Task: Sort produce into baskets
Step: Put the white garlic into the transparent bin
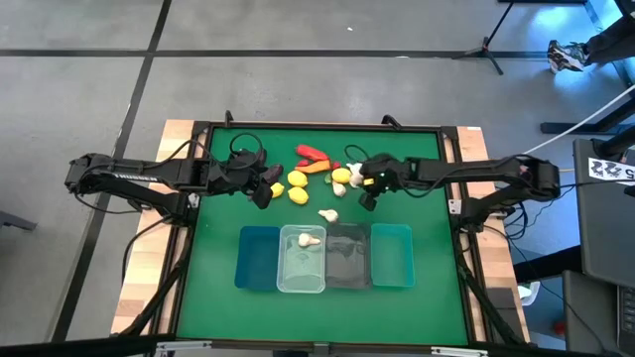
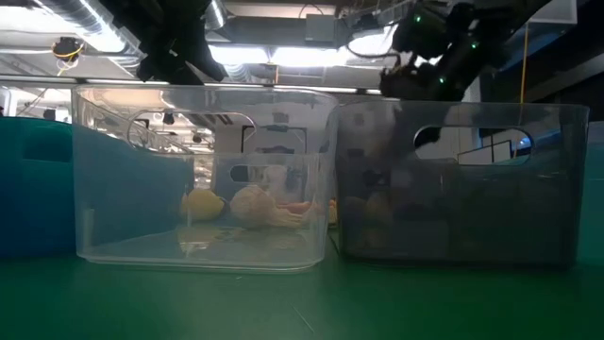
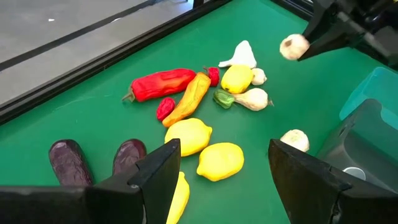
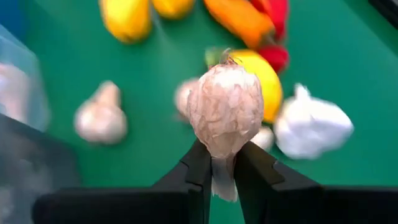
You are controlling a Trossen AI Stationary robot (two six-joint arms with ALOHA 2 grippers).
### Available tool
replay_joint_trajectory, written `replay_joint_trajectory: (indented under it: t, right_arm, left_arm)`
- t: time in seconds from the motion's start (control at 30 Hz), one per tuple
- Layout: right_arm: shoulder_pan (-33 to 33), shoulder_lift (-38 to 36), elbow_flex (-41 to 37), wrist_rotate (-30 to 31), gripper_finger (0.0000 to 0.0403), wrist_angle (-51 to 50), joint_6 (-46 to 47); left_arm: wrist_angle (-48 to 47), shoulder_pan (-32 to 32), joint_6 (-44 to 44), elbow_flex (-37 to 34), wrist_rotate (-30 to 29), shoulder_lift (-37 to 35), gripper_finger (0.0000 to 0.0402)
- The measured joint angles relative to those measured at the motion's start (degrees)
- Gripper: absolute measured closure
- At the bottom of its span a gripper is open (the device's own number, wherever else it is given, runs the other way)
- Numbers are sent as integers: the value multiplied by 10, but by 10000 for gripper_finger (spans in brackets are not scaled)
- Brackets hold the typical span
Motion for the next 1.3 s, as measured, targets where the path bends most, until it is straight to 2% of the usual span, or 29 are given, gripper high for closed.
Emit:
replay_joint_trajectory:
  t: [0.1, 1.07, 1.3]
  right_arm:
    - [7, -5, 0, -33, 348, 46, 0]
    - [192, -5, 1, -38, 347, 349, -90]
    - [223, 25, 1, -39, 347, 392, -90]
  left_arm:
    - [0, 0, 0, 0, 0, 0, 164]
    - [0, 0, 1, 0, 0, 0, 164]
    - [1, 0, 1, 0, 0, 0, 164]
